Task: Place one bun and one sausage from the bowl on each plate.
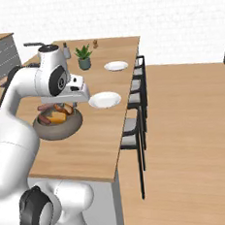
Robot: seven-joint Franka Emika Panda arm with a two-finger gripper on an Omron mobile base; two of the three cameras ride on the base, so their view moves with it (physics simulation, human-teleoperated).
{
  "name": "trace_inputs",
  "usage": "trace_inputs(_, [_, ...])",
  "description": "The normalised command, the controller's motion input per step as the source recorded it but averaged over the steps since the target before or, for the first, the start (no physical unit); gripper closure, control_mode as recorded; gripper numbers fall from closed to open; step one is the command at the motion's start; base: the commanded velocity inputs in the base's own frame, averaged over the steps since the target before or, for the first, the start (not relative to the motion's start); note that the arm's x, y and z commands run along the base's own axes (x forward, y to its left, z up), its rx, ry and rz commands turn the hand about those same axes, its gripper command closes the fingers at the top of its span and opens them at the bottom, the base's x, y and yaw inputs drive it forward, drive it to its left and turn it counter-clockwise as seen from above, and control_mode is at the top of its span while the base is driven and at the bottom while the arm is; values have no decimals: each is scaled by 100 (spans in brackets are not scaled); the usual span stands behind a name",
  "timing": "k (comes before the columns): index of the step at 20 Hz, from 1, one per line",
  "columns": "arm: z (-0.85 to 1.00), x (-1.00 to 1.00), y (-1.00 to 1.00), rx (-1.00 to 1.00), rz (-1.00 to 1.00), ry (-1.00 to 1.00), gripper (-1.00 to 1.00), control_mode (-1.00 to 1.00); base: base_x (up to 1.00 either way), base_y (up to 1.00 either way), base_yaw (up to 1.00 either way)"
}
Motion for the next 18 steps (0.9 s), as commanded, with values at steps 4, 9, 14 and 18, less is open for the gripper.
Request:
trace_inputs(4, [-6,-36,-11,0,0,0,-100,100,-23,-18,0])
trace_inputs(9, [0,0,0,0,0,0,-100,100,-16,-99,0])
trace_inputs(14, [0,0,0,0,0,0,-100,100,54,-100,9])
trace_inputs(18, [0,0,0,0,0,0,-100,100,90,-96,28])
